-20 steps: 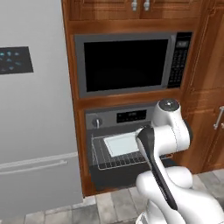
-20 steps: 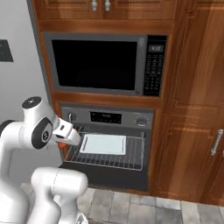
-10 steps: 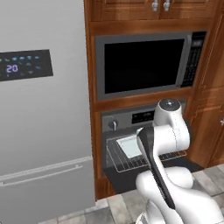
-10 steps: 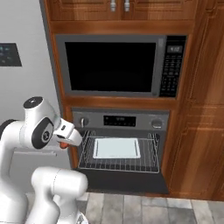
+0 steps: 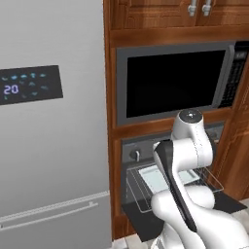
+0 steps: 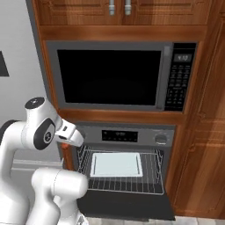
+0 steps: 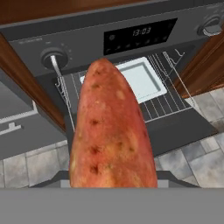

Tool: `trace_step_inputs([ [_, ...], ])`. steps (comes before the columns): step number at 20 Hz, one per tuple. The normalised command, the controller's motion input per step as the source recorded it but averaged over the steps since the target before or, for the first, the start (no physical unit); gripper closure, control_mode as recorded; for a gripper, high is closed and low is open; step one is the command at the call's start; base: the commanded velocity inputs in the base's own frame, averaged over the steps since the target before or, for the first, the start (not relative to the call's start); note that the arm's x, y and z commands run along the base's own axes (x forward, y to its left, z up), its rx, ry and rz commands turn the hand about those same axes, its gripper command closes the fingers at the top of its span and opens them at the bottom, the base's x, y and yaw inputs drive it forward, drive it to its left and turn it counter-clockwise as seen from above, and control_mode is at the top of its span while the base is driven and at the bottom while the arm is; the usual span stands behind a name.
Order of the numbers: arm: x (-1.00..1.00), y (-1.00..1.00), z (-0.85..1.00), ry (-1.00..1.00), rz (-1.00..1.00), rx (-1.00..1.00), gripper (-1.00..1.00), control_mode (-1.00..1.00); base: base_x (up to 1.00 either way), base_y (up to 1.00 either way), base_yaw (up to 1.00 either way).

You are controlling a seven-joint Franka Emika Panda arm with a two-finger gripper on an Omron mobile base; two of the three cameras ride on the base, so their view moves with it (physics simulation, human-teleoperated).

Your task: Place the sweet potato on the rack of the oven.

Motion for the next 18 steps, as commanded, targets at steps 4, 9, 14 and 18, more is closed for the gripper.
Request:
trace_step_inputs([
  [4, 0.0, 0.0, 0.0, 0.0, 0.0, 0.0, 1.0, 1.0, 0.45, 0.37, 0.0],
  [9, 0.0, 0.0, 0.0, 0.0, 0.0, 0.0, 1.0, 1.0, 0.42, 0.38, 0.0],
  [14, 0.0, 0.0, 0.0, 0.0, 0.0, 0.0, 1.0, 1.0, 0.41, 0.49, 0.0],
  [18, 0.0, 0.0, 0.0, 0.0, 0.0, 0.0, 1.0, 1.0, 0.12, 0.21, -0.01],
])
